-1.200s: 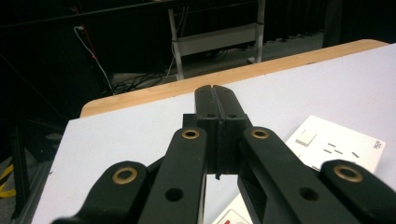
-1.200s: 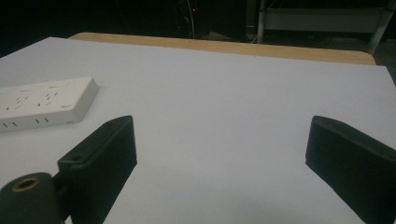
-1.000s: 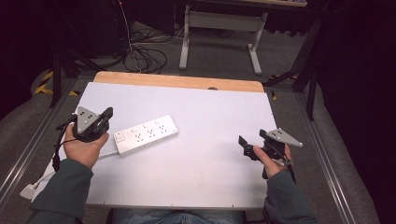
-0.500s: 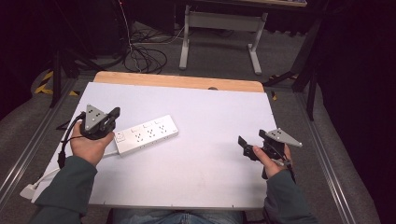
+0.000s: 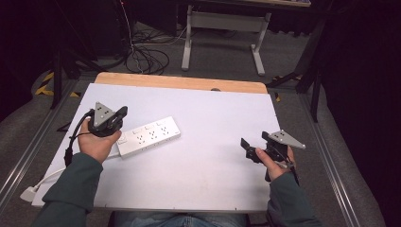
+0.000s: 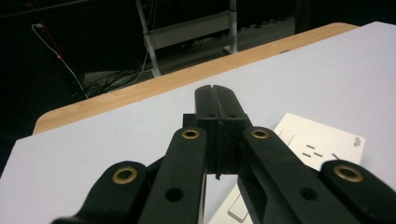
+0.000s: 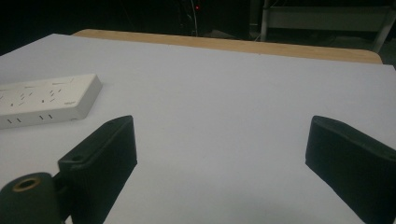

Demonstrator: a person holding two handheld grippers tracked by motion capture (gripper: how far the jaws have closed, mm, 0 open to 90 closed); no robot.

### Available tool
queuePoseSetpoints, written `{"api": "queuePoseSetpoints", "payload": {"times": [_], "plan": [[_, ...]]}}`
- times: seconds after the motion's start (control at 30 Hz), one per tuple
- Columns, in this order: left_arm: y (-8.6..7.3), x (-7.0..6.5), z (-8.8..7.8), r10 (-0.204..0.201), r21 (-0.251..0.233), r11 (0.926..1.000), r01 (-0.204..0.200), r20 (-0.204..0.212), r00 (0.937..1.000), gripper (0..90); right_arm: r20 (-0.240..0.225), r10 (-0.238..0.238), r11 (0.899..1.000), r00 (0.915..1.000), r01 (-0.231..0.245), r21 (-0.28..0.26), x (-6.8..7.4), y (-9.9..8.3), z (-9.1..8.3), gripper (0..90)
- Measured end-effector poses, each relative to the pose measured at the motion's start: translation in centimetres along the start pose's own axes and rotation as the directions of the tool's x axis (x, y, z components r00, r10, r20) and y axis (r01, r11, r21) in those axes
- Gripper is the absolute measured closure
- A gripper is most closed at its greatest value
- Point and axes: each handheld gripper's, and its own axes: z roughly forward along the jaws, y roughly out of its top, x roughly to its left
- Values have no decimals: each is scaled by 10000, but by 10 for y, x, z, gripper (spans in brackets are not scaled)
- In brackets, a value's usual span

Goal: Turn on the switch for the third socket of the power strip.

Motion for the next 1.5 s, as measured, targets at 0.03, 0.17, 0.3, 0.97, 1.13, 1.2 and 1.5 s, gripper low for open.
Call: {"api": "queuePoseSetpoints", "payload": {"times": [0.03,0.17,0.3,0.97,1.13,1.2,1.5], "plan": [[0,0,1,-7,30,10000,7,41,10000,900,-1,-8,10000,10000,8,1,0,0,0,93],[1,-2,4,59,90,9999,-60,146,9999,900,-5,-11,10000,10000,11,5,0,0,0,93],[1,-3,7,110,125,9999,-112,205,9997,900,-9,-22,10000,10000,22,19,0,0,0,93],[1,-11,27,534,603,9966,-569,579,9969,900,-61,-45,10000,10000,46,26,1,0,1,94],[2,-15,33,760,717,9942,-808,674,9948,900,-70,-38,10000,10000,38,32,1,0,1,94],[2,-17,36,729,740,9942,-785,748,9945,900,-92,-83,10000,9999,83,33,1,0,0,94],[3,-21,44,949,886,9907,-1031,919,9912,899,-48,-102,9999,9999,103,47,1,0,0,94]]}}
